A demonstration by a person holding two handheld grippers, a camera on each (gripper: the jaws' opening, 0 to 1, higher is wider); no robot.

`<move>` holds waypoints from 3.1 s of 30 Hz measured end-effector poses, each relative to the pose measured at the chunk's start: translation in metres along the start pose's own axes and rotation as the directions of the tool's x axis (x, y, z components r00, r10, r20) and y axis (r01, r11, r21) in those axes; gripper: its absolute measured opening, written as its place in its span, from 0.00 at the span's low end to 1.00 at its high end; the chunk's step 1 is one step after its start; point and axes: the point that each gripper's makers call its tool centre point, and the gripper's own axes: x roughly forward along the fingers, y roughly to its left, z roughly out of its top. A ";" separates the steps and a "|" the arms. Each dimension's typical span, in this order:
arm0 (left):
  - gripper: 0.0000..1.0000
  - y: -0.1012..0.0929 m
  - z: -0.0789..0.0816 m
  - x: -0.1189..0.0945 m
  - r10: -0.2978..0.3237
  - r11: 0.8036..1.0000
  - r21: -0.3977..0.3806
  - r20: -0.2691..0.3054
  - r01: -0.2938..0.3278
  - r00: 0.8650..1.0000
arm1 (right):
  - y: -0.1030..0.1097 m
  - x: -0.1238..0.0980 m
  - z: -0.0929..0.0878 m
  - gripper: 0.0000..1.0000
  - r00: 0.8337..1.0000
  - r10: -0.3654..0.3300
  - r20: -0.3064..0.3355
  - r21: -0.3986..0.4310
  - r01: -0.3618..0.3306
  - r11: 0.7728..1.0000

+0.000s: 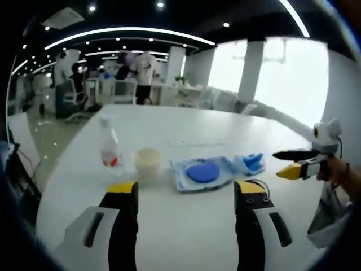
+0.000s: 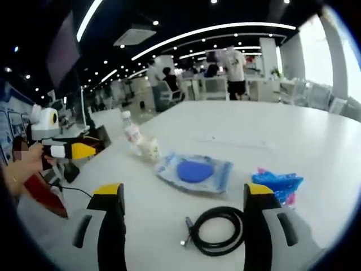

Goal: Arrange the tabletop items into an orderly group along one side of the table until the central work area is clear of visible clutter.

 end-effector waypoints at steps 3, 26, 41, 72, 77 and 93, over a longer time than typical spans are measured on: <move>0.72 -0.003 -0.007 -0.015 -0.004 1.000 0.010 -0.012 0.005 1.000 | 0.004 -0.017 -0.004 0.90 1.000 -0.024 -0.004 -0.063 0.024 0.998; 0.92 -0.017 -0.025 -0.106 0.017 0.986 0.165 0.070 -0.028 0.997 | 0.017 -0.103 -0.030 0.99 0.998 -0.044 0.044 -0.006 0.045 0.999; 0.99 -0.042 -0.028 -0.125 -0.056 0.977 0.210 0.171 0.019 0.984 | 0.024 -0.128 -0.043 0.99 0.988 -0.109 0.108 0.013 0.108 0.994; 0.99 -0.040 -0.054 -0.087 -0.055 0.973 0.228 0.104 0.030 0.993 | 0.030 -0.117 -0.069 0.99 0.984 -0.160 0.083 0.065 0.155 0.986; 0.99 -0.035 -0.055 -0.086 -0.041 0.976 0.218 0.103 0.018 0.994 | 0.027 -0.118 -0.061 0.99 0.977 -0.180 0.113 0.026 0.178 0.984; 0.98 -0.023 -0.056 -0.084 -0.016 0.978 0.210 0.102 -0.006 0.995 | 0.028 -0.114 -0.072 0.99 0.981 -0.181 0.070 0.013 0.181 0.983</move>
